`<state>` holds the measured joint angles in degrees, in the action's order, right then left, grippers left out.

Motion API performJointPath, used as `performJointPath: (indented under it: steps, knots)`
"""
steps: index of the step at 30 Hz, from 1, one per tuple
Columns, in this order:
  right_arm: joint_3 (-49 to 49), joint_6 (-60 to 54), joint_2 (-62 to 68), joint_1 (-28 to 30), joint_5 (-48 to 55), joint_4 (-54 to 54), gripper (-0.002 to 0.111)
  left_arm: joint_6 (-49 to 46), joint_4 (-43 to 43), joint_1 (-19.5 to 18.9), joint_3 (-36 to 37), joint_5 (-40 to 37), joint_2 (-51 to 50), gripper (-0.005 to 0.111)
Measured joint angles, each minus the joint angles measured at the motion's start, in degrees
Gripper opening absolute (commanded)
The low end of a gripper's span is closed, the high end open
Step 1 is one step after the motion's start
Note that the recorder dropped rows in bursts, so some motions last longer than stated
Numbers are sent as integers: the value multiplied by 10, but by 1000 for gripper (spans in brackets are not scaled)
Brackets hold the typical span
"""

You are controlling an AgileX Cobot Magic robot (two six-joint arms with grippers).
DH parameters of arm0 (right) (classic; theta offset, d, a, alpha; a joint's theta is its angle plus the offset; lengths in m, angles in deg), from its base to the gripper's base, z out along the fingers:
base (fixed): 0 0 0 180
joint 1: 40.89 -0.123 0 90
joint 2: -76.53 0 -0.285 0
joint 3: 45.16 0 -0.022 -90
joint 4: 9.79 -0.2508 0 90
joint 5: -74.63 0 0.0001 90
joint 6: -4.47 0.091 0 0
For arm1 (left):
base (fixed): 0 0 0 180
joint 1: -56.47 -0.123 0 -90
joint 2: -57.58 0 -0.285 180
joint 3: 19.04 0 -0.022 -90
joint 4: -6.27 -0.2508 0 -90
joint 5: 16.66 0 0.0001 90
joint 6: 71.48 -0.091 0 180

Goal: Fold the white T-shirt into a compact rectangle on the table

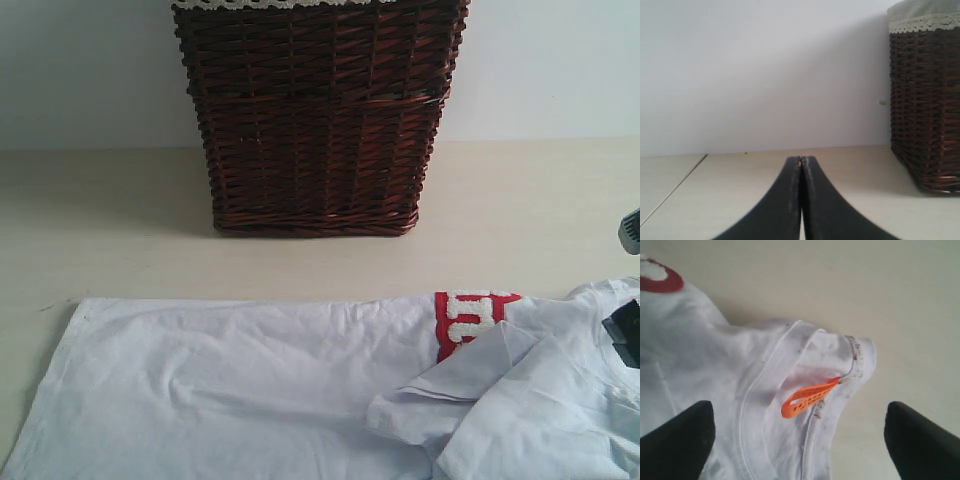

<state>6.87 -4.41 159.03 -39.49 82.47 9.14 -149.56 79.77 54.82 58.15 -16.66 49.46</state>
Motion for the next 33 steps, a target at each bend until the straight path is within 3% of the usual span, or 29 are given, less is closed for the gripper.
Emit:
performJointPath:
  steps: [2,33]
  knots:
    - [0,0,0,0,0,0,105,0,0,0,0,0,0,0]
    - [-31,22,105,1,166,-40,105,0,0,0,0,0,0,0]
